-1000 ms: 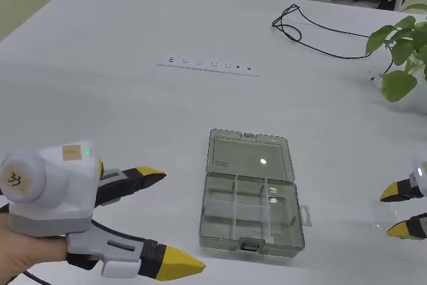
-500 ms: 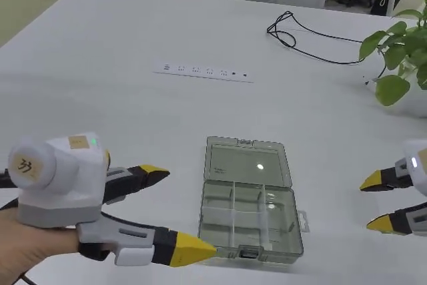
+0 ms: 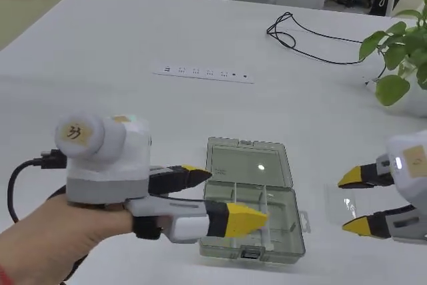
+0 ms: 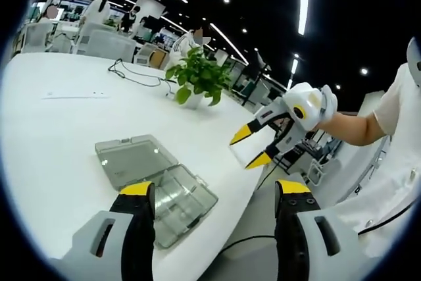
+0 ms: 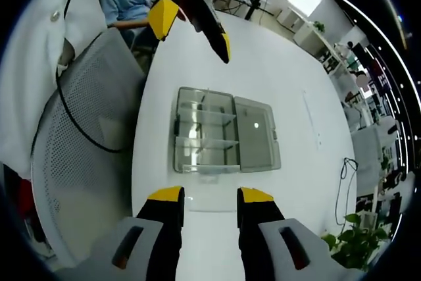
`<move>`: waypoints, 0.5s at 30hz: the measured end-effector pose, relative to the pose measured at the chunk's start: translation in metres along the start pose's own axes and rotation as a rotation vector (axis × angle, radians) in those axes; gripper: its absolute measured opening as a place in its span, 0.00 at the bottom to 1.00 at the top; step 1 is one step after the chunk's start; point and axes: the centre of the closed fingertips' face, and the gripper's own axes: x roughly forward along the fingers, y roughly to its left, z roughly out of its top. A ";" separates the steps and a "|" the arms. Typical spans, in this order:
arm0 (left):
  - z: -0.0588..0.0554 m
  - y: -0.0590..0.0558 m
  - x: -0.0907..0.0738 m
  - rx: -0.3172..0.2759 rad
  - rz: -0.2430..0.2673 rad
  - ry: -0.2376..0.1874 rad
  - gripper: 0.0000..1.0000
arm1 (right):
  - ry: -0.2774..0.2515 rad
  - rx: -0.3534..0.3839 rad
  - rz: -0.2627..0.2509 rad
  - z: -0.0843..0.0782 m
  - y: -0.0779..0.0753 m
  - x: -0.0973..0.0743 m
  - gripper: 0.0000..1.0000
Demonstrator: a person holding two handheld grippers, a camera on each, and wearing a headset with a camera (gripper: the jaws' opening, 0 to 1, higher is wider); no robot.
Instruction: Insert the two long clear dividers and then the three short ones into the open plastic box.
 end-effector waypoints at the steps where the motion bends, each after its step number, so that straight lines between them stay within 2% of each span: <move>1: 0.000 -0.001 0.002 -0.005 -0.001 0.001 0.72 | -0.004 0.001 -0.002 0.004 0.001 0.000 0.33; 9: -0.008 -0.013 0.018 -0.084 -0.013 0.039 0.58 | -0.032 0.008 -0.013 0.027 0.009 -0.002 0.33; 12: -0.008 -0.020 0.025 -0.141 -0.028 0.033 0.54 | -0.030 0.001 -0.023 0.032 0.010 -0.001 0.33; 15: -0.008 -0.023 0.030 -0.166 -0.034 0.031 0.49 | -0.039 0.004 -0.023 0.039 0.011 -0.001 0.33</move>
